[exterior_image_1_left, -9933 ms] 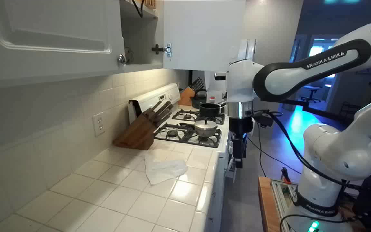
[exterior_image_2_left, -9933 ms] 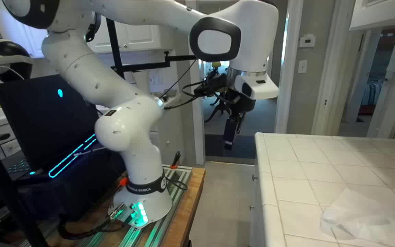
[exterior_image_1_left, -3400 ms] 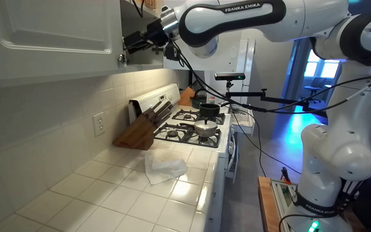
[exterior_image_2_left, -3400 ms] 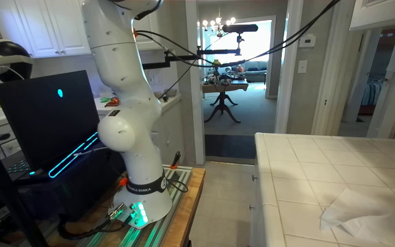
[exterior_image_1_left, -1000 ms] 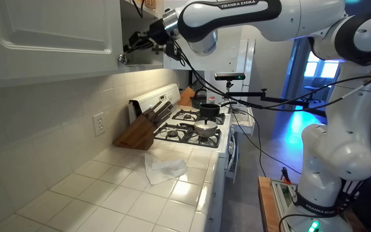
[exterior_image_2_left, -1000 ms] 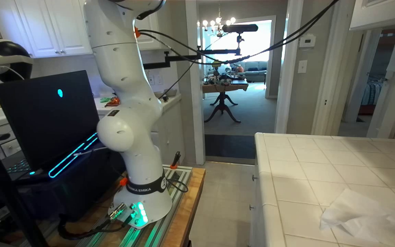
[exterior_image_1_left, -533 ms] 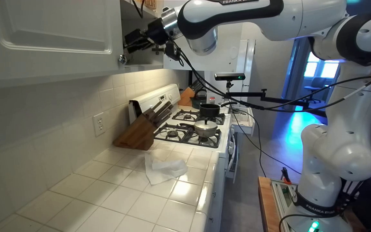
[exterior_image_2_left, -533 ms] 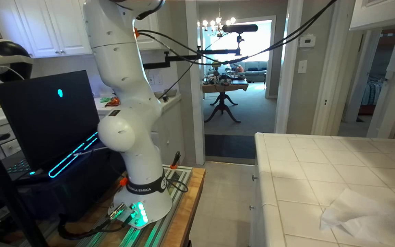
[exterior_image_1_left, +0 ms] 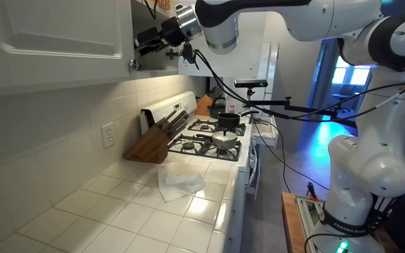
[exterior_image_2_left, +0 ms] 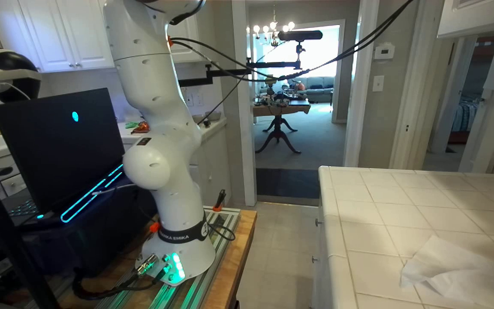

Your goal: Pick up the bottle from the shelf and put it on the counter

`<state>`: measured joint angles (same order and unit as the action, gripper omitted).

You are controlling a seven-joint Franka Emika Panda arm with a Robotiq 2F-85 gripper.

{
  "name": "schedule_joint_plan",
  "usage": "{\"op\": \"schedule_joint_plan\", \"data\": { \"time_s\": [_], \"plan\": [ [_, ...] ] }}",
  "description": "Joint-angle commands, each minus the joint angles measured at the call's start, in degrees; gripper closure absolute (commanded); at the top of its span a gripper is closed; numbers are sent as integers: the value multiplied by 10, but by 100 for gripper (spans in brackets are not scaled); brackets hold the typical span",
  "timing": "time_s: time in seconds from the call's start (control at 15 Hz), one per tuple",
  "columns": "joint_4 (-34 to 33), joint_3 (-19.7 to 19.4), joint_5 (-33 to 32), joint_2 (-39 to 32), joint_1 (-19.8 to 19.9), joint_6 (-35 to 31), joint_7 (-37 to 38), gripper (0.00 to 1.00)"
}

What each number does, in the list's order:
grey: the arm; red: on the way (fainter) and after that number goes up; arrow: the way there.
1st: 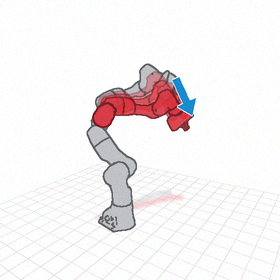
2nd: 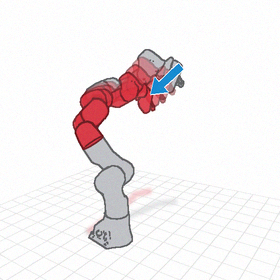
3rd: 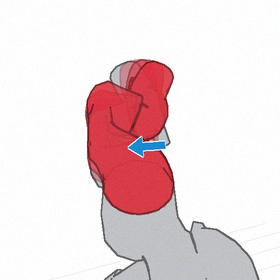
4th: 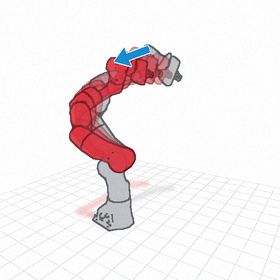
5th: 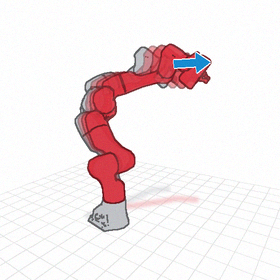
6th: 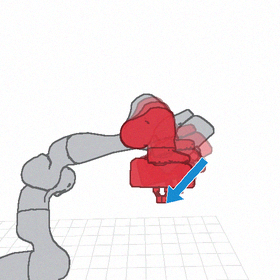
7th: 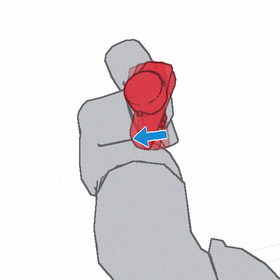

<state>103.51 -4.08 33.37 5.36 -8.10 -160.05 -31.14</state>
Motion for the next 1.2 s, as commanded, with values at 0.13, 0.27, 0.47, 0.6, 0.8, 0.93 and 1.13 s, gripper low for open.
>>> {"op": "schedule_joint_plan", "data": {
  "time_s": [0.13, 0.27, 0.47, 0.6, 0.8, 0.93, 1.13],
  "plan": [
    [-36, -18, 39, -12, 0, 59, -53, 0],
    [-49, -26, 49, -18, 1, 78, -66, 0],
    [-72, -38, 68, -28, 2, 113, -89, 0],
    [-86, -44, 78, -35, 3, 134, -100, 0],
    [-104, -49, 81, -48, 4, 154, -103, 0],
    [-117, -24, 81, -59, 31, 166, -101, 0],
    [-133, -9, 77, -75, 45, 178, -97, 0]
  ]
}}
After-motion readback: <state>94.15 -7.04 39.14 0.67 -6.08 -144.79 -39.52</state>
